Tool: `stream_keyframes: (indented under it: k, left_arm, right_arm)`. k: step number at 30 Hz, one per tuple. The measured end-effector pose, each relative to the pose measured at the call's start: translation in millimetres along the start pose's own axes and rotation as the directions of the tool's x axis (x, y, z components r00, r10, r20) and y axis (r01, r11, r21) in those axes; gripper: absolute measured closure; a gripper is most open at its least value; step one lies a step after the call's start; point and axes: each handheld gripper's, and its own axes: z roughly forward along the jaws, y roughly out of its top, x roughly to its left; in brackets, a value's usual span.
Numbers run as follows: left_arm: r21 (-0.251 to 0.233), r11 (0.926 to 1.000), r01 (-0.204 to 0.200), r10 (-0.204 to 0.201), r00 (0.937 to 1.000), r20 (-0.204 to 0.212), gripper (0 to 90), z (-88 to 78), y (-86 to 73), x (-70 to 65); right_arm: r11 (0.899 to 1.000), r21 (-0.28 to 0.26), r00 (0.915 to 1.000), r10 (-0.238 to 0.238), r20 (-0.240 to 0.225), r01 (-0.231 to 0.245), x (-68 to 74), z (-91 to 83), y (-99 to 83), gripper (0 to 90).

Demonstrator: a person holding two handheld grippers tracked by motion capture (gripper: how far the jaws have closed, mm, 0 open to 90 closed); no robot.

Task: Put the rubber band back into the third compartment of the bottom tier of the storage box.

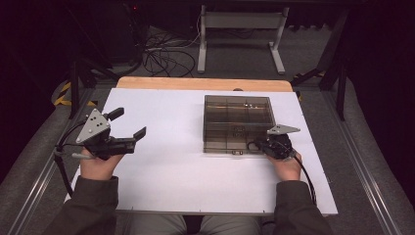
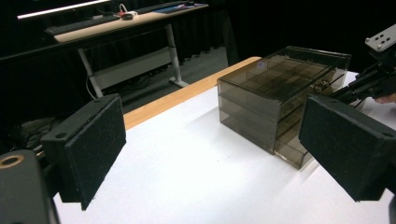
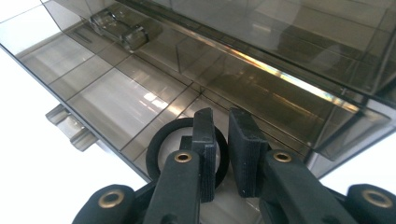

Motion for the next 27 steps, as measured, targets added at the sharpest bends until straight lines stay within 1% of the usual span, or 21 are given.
stream_keyframes:
  k: [1, 5, 7, 9, 12, 13, 14, 18, 23, 27]
  left_arm:
    - [0.004, 1.0000, -0.004, 0.004, 1.0000, 0.005, 8.2, -0.3, 0.1, 0.4]
    - [0.005, 1.0000, -0.004, 0.004, 1.0000, 0.004, 8.2, -0.3, 0.2, 0.4]
    - [0.005, 1.0000, -0.004, 0.004, 1.0000, 0.005, 8.2, -0.4, 0.1, 0.2]
    - [0.004, 1.0000, -0.001, 0.001, 1.0000, 0.004, 8.2, -0.7, 0.1, -0.1]
    - [0.003, 1.0000, -0.007, 0.007, 1.0000, 0.001, 8.3, -1.4, 0.5, 0.7]
    - [0.000, 1.0000, -0.006, 0.006, 1.0000, 0.000, 8.3, -1.5, 0.6, 0.8]
    - [0.001, 1.0000, -0.004, 0.004, 1.0000, 0.001, 8.3, -1.9, 0.7, 0.7]
    - [-0.002, 1.0000, -0.003, 0.003, 1.0000, 0.002, 8.4, -2.5, 1.3, 0.0]
    - [-0.003, 1.0000, -0.004, 0.004, 1.0000, 0.005, 8.4, -2.9, 1.7, 0.2]
    - [-0.011, 0.9999, -0.005, 0.005, 1.0000, 0.004, 8.4, -4.5, 3.1, -0.1]
  right_arm:
    - [1.000, 0.000, 1.0000, 0.000, 0.000, 0.000, 0.0, 0.0, 0.0, 81.3]
    - [1.000, -0.002, 0.9998, 0.011, -0.014, -0.011, 0.6, -0.1, 0.7, 80.2]
    - [1.000, -0.008, 0.9992, 0.023, -0.033, -0.024, 1.3, -0.3, 1.8, 80.1]
    - [1.000, -0.010, 0.9989, 0.025, -0.039, -0.025, 2.0, -0.4, 2.3, 80.0]
    - [0.999, -0.016, 0.9972, 0.039, -0.064, -0.040, 4.6, -0.3, 4.4, 77.4]
    - [0.999, -0.016, 0.9972, 0.039, -0.064, -0.040, 4.6, -0.3, 4.4, 77.4]
    - [0.998, -0.018, 0.9956, 0.054, -0.076, -0.055, 5.4, -0.1, 5.0, 76.5]
    - [0.997, -0.029, 0.9932, 0.067, -0.096, -0.070, 7.2, -1.3, 6.9, 74.8]
    - [0.997, -0.033, 0.9916, 0.066, -0.111, -0.070, 9.8, -2.0, 8.7, 72.8]
    - [0.997, -0.037, 0.9903, 0.058, -0.126, -0.063, 13.2, -3.0, 10.3, 69.0]
